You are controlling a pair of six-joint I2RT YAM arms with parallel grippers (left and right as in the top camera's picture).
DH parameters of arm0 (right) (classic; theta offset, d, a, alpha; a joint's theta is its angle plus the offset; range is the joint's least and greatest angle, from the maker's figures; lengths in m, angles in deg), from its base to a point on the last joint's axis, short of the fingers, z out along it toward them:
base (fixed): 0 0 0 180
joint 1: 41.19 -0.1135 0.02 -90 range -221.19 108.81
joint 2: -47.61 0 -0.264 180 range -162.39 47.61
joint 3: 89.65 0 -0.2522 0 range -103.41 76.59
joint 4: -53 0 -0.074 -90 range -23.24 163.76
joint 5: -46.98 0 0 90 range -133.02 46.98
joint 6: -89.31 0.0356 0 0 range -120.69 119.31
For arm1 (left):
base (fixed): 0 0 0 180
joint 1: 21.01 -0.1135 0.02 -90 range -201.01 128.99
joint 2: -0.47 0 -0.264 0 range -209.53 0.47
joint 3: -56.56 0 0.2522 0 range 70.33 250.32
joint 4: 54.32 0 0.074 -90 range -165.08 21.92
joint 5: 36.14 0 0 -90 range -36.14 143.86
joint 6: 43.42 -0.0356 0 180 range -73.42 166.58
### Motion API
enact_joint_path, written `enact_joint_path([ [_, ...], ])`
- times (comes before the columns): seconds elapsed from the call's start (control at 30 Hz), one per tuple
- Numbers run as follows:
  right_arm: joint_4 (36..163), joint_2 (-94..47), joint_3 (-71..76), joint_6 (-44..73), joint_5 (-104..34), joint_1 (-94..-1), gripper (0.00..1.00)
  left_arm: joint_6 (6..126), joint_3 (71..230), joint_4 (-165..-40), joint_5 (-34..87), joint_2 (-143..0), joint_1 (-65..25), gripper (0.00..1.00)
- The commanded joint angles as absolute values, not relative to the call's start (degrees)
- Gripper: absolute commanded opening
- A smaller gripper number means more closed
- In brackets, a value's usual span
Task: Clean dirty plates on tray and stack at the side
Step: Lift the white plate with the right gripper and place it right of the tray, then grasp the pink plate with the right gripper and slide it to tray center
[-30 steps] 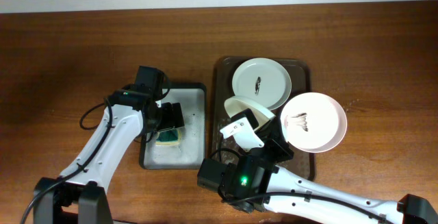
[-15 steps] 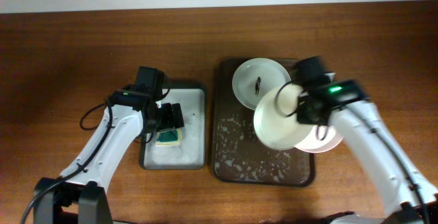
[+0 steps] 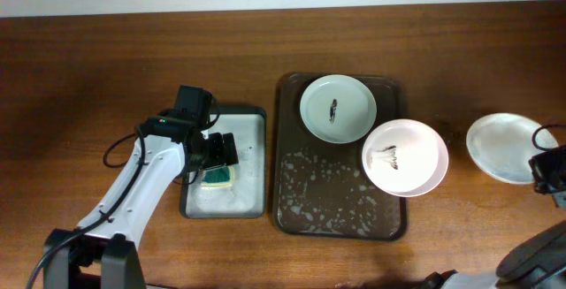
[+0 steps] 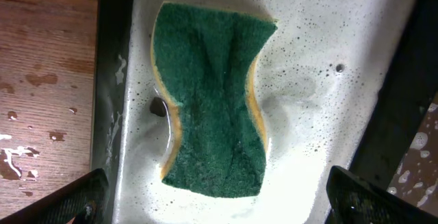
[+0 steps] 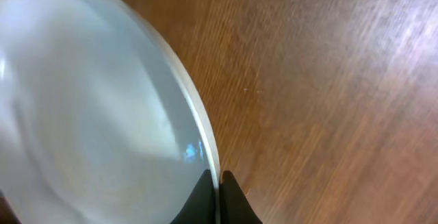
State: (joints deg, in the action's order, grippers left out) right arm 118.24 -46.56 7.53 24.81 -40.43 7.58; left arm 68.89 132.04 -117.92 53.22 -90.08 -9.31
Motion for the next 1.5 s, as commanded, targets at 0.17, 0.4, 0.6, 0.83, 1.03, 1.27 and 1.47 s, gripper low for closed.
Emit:
enact_joint_path([
  [0.17,119.90,-47.76,7.03,18.49,-33.09,1.40,0.40,69.63,131.95,-117.81,53.00,-89.94,-9.46,0.99],
  [0.4,120.17,-44.79,9.96,4.24,-38.57,-19.59,0.63,69.63,131.95,-117.81,53.00,-89.94,-9.46,1.00],
  [0.6,111.90,-50.91,14.37,4.22,-38.81,-21.05,0.58,69.63,131.95,-117.81,53.00,-89.94,-9.46,0.99],
  [0.83,121.43,-46.99,15.77,7.02,-37.24,-21.05,0.04,69.63,131.95,-117.79,53.00,-89.94,-9.46,1.00],
  [1.03,128.10,-30.65,16.04,7.06,-36.15,-31.11,0.04,69.63,131.95,-117.79,53.00,-89.94,-9.46,0.99],
  [1.27,113.94,-36.42,24.23,4.46,-35.80,-51.11,0.39,69.63,131.95,-117.79,53.00,-89.94,-9.46,1.00],
  [1.47,107.64,-40.61,24.25,6.99,-48.71,-54.73,0.34,69.63,131.95,-117.81,53.00,-89.94,-9.46,0.99],
])
